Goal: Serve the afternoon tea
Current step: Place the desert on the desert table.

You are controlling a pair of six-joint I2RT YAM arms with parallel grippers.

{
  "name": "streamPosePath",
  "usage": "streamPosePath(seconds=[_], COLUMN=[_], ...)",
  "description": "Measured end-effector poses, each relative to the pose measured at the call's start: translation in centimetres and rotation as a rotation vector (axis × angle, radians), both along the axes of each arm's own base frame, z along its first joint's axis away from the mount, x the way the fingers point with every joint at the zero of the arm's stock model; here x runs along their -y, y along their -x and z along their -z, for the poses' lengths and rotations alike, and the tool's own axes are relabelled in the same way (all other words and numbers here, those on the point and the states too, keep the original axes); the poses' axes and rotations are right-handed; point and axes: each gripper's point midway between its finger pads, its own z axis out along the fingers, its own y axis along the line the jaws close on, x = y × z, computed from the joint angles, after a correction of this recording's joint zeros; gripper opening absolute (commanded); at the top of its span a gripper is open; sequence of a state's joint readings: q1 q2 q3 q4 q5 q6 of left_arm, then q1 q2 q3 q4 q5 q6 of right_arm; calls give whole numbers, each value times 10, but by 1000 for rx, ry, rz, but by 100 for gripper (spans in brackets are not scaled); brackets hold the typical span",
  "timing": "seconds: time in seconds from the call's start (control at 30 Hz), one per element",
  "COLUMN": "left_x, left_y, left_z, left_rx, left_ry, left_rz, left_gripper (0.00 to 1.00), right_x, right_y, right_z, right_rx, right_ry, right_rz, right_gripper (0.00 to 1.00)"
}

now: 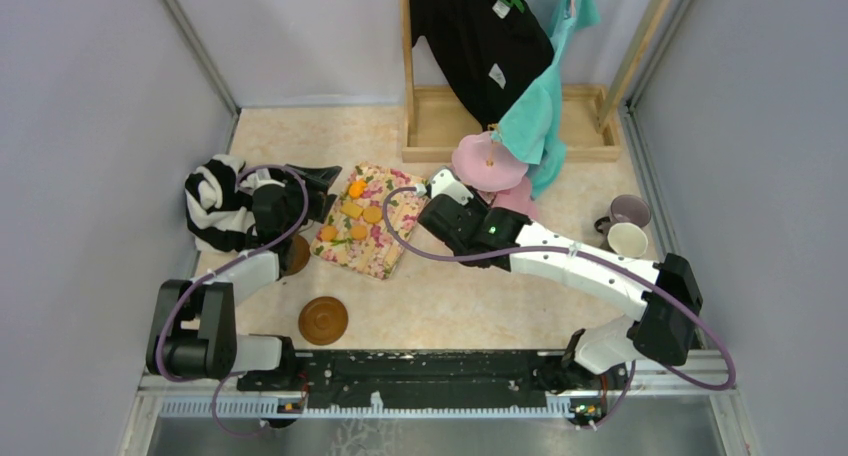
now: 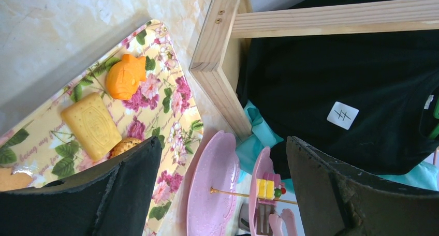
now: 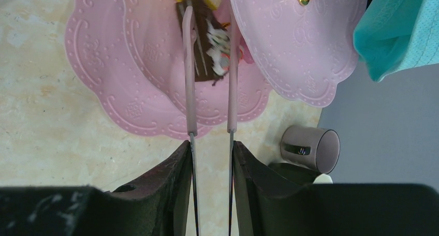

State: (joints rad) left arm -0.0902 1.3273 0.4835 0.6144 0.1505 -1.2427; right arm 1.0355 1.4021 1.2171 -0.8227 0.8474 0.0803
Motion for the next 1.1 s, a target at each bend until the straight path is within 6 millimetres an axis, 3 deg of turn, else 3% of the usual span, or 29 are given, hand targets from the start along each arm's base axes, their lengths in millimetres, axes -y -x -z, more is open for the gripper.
streamPosePath(seconds=[1.1], left_x=[4], left_y=[1], left_z=[1], left_rx=[-2], left_ry=[0], left_rz=[10], left_gripper=[95], right_x=[-6], right_y=[4], right_z=[1], right_rx=[-21], right_ry=[-23], right_rz=[-27], right_gripper=[24])
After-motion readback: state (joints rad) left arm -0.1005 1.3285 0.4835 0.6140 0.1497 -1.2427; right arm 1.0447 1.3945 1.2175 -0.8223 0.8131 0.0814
